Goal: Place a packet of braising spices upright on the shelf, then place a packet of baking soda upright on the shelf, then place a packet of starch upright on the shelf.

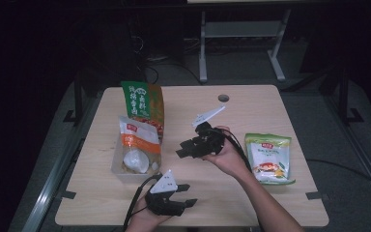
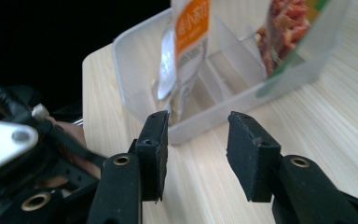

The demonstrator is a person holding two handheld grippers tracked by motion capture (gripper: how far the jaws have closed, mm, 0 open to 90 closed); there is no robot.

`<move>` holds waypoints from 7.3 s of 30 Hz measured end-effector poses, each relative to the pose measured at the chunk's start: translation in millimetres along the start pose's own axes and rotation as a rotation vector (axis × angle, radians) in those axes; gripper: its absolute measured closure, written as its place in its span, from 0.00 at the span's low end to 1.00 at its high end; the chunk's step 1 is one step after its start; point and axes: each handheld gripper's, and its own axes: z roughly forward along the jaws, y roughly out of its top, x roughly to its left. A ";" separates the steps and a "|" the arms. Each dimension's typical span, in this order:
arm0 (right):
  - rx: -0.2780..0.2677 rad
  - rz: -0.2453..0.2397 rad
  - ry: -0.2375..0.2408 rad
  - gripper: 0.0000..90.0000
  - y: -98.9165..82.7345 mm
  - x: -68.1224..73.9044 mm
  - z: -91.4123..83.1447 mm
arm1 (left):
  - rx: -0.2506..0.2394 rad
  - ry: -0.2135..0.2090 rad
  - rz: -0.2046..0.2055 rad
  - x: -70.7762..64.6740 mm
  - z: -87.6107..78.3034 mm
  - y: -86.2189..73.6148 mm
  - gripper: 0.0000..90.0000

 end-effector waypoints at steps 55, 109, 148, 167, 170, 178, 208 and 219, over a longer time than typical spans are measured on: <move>-0.057 0.217 -0.236 0.48 -115.6 -34.8 -125.7 | 0.010 0.000 0.011 1.6 12.1 9.0 0.42; -0.035 0.604 -0.436 0.62 -221.4 -102.0 -194.4 | 0.062 -0.080 0.024 -0.6 99.9 79.5 0.37; -0.090 0.620 -0.259 0.64 -222.7 -90.7 -162.7 | 0.153 -0.149 -0.056 -6.0 147.4 87.8 0.53; -0.171 0.416 -0.301 1.00 -190.2 -44.1 -175.8 | 0.080 -0.181 -0.217 19.8 142.0 88.0 0.32; -0.187 0.382 -0.298 1.00 -185.6 -37.0 -177.9 | 0.050 -0.195 -0.265 23.1 140.5 88.9 0.33; -0.223 0.324 -0.284 1.00 -175.0 -27.3 -180.9 | 0.019 -0.213 -0.301 31.3 136.2 88.9 0.35; -0.288 0.176 -0.282 0.99 -139.7 -4.6 -164.8 | -0.116 -0.131 -0.222 42.7 90.5 99.6 0.87; -0.115 0.118 -0.294 0.96 -152.5 0.2 -150.2 | -0.072 -0.068 -0.098 31.2 86.3 97.9 0.89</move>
